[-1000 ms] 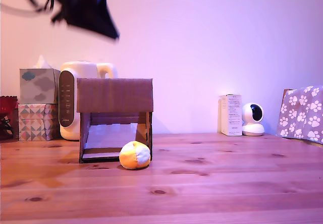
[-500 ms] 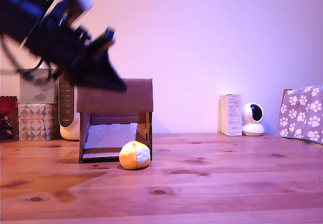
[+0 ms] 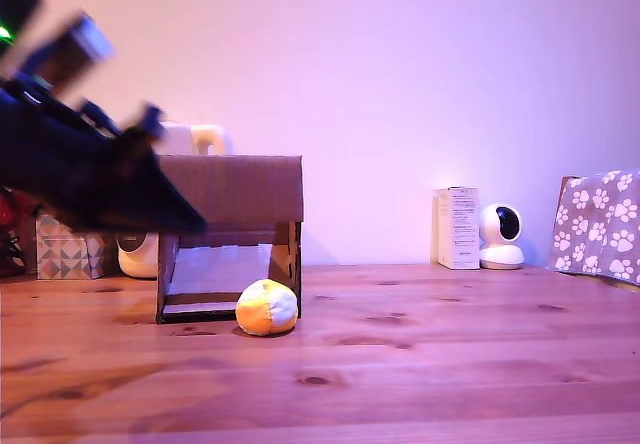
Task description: Drop the footbag into the cardboard dice tower
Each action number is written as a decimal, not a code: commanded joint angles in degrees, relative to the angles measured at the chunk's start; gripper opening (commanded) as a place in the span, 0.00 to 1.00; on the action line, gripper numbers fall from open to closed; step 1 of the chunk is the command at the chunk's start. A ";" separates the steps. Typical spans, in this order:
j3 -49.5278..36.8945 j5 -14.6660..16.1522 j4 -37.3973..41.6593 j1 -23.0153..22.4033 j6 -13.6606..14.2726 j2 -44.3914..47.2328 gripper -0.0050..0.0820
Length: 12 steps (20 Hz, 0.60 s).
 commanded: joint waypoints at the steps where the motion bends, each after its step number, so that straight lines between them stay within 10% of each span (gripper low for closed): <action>1: -0.66 -0.76 -1.75 -0.15 -0.92 -2.80 0.03; 12: -0.63 -0.76 -0.02 -1.77 -1.11 -2.25 0.05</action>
